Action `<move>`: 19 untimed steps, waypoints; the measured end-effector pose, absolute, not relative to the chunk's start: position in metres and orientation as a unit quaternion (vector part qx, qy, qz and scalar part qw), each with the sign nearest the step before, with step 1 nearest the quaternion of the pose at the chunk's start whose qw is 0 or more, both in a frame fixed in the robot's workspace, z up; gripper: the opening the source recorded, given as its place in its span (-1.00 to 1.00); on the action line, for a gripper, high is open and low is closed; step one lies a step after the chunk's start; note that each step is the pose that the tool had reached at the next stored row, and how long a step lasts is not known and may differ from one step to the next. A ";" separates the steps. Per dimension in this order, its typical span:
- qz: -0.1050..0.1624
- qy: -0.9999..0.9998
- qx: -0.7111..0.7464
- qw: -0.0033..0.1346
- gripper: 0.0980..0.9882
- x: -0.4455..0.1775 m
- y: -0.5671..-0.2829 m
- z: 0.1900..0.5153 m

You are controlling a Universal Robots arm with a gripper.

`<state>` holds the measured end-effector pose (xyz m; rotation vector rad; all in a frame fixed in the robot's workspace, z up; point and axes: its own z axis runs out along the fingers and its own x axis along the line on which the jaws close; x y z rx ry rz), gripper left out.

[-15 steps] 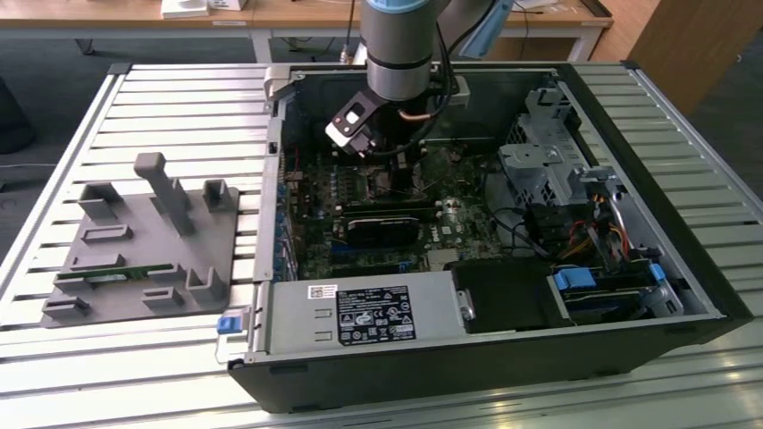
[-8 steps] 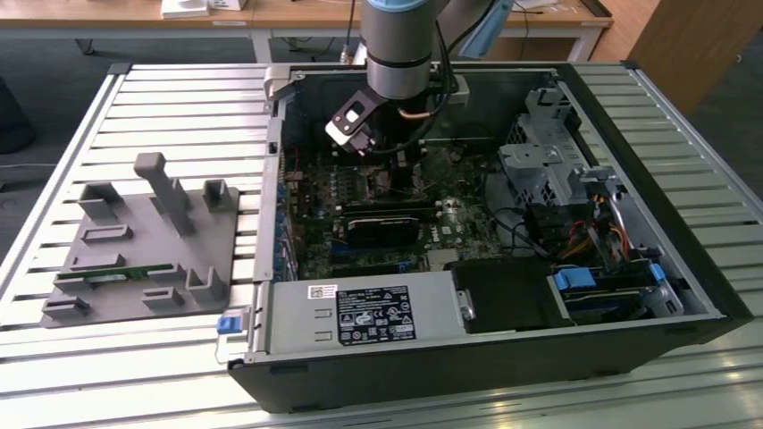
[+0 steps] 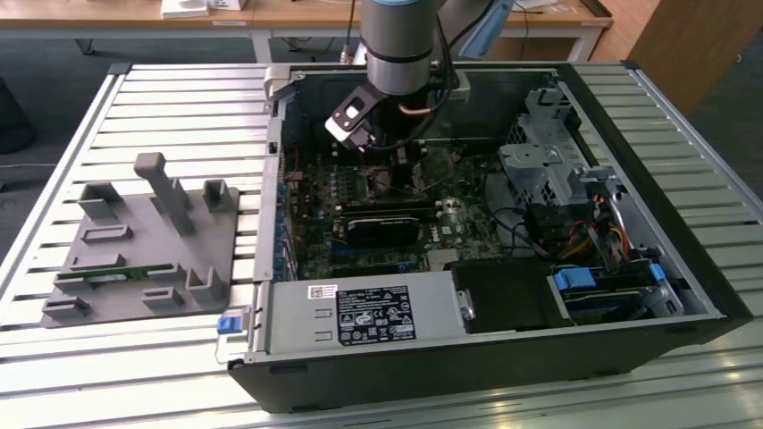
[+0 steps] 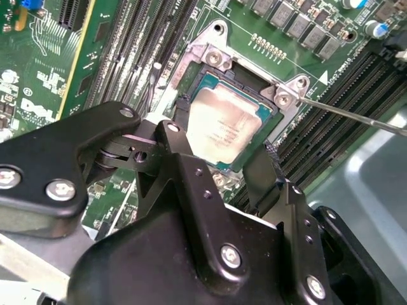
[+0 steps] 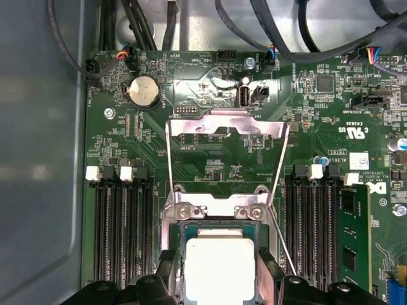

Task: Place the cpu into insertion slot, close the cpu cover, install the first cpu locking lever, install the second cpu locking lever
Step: 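Place the cpu into insertion slot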

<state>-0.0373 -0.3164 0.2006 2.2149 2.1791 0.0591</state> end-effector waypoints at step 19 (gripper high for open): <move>0.012 0.701 0.713 0.010 -0.96 -0.035 -0.318 0.211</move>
